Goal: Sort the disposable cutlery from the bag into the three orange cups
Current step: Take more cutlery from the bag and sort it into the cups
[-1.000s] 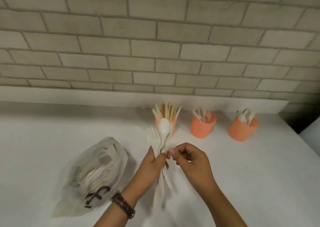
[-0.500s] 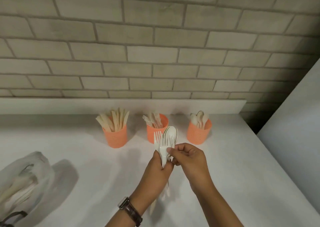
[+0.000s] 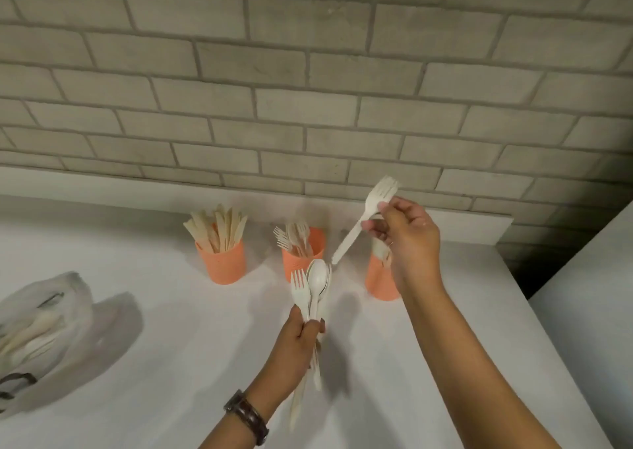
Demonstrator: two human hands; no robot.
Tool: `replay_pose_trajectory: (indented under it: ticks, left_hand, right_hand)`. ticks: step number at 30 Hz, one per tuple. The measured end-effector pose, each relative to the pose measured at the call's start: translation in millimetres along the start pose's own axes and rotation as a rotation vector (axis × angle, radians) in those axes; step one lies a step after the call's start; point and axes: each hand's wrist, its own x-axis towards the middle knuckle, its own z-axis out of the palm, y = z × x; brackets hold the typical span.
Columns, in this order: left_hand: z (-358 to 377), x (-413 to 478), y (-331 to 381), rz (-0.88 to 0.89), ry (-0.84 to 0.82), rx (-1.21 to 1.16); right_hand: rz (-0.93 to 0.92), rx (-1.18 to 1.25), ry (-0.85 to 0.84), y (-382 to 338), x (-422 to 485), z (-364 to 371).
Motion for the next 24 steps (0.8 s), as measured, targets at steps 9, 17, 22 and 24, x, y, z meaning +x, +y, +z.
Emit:
replay_pose_trajectory:
  ticks: [9, 17, 22, 24]
  left_hand:
    - [-48.3, -1.2, 6.7, -0.016, 0.094, -0.150]
    - [-68.2, -0.8, -0.6, 0.047, 0.134, -0.071]
    - [-60.1, 8.1, -0.9, 0.160, 0.097, 0.039]
    - [-54.7, 10.8, 0.0, 0.201, 0.065, 0.091]
  right_hand:
    - [-0.146, -0.480, -0.117, 85.6, 81.3, 47.2]
    - [-0.273, -0.570, -0.114, 91.1, 28.4, 49.7]
    - [-0.170, -0.696, -0.425, 86.4, -62.3, 55.0]
    - [-0.146, -0.808, -0.405, 90.2, -71.5, 55.8]
